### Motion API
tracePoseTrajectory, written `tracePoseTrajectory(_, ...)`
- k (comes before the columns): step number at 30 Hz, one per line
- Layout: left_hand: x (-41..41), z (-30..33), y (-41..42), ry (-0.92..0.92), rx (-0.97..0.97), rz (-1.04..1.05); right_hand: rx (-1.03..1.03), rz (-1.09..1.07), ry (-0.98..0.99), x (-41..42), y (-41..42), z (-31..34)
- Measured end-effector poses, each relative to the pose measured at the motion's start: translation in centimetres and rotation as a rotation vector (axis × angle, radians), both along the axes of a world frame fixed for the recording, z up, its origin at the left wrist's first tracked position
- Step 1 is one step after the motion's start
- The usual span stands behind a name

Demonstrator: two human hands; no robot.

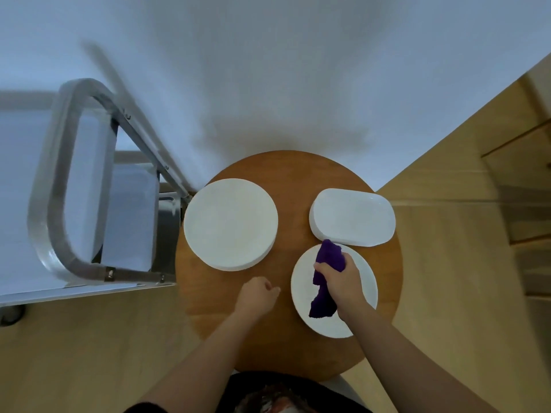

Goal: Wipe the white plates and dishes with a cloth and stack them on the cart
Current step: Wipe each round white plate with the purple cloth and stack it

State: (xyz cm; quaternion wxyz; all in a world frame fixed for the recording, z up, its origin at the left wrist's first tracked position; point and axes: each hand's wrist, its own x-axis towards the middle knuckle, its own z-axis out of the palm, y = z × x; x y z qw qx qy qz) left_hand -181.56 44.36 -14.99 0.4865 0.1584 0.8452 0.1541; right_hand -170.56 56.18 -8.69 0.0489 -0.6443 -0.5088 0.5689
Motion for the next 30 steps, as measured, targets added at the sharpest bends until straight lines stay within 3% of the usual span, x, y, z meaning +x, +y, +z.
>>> tracePoseTrajectory(6,5.5,-3.1,2.5,-0.076,-0.052,0.014,-0.023,0.084,-0.051,5.5,1.9,-1.6)
tracePoseTrajectory(11,7.1,-4.5,4.2,-0.056,-0.059,0.299,-0.076,0.103,-0.053,8.7,3.1,-3.0)
tracePoseTrajectory(15,7.4,-4.3,4.5,0.079,-0.055,0.113,-0.113,0.07,-0.049,9.9,3.8,-3.5)
tracePoseTrajectory(19,6.2,-3.5,5.1,0.174,-0.204,-0.177,-0.16,0.034,-0.033,10.8,4.0,-3.4)
tracePoseTrajectory(22,5.6,-2.4,6.0,0.231,-0.293,-0.28,-0.157,0.037,-0.035,11.2,4.0,-3.4)
tracePoseTrajectory(25,5.5,-1.8,5.9,0.202,-0.161,-0.138,-0.158,0.015,-0.01,11.2,4.0,-3.1)
tracePoseTrajectory(28,6.6,-1.6,4.9,0.07,0.156,0.183,-0.162,-0.065,0.028,11.3,3.9,-2.7)
tracePoseTrajectory(30,7.9,-1.4,4.7,-0.016,0.261,0.416,-0.157,-0.171,0.063,11.5,4.0,-2.4)
